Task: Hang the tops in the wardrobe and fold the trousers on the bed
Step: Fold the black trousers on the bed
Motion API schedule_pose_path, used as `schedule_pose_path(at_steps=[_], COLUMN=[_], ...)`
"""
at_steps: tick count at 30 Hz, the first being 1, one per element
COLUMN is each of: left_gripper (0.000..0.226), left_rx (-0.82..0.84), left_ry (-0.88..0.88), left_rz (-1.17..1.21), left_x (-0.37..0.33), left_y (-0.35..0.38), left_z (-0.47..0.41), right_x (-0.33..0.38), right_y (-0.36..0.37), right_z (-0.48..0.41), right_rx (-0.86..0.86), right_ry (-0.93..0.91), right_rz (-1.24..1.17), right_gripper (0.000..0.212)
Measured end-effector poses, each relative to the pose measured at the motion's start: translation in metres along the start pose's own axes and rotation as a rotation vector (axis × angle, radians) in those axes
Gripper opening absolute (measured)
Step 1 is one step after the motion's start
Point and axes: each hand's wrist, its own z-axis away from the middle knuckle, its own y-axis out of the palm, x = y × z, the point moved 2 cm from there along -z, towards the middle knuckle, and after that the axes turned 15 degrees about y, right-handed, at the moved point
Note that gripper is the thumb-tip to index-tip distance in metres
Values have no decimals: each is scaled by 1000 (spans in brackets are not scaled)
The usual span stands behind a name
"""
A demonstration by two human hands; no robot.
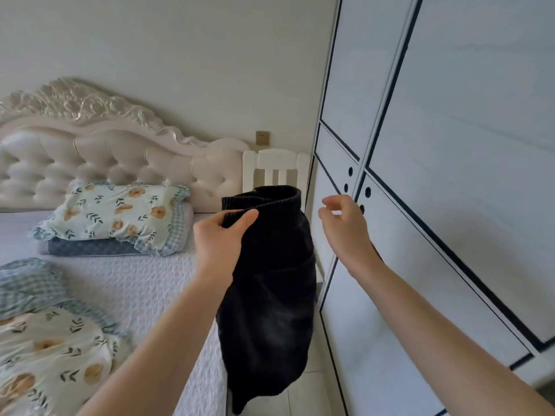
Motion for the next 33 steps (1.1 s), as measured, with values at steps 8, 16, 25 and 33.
schedule_pose_path(at_steps=[8,16,25,33], left_gripper=[7,40,35,60], left_rx=[36,300,355,586], left_ry=[-50,-109,166,445], left_rz=[77,292,43,-566], left_x=[-11,-13,-19,-30], left_y=[16,-4,-30,-48], left_z=[-1,-11,-58,-158], right_x=[15,27,39,59], right_y=[49,61,31,-33], right_z=[54,51,14,-80], right_rx=[355,284,278,251], right_ry=[-74,-119,-306,-347], right_rz=[41,-70,169,657], right_gripper=[62,67,48,40])
